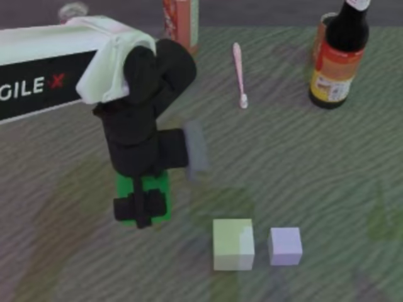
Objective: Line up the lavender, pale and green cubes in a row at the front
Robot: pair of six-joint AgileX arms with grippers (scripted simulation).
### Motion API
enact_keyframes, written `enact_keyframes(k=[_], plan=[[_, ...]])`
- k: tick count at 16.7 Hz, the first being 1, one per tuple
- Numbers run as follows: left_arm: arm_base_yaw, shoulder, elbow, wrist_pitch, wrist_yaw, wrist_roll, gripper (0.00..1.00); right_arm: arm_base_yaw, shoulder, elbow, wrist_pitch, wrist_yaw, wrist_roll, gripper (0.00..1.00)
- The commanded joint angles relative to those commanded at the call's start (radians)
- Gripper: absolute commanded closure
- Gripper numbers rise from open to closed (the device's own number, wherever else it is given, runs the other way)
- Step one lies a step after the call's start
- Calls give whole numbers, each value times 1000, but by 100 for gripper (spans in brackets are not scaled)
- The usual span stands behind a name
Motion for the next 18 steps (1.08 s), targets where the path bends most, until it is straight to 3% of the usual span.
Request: enact_keyframes(k=[4,10,18], plan=[[-49,-121,-132,37,0,58,100,0,0,0,0,0,0,0],[-47,-117,-148,53,-1,60,100,0,0,0,0,0,0,0],[-57,-14,-294,309,0,57,100,0,0,0,0,0,0,0]])
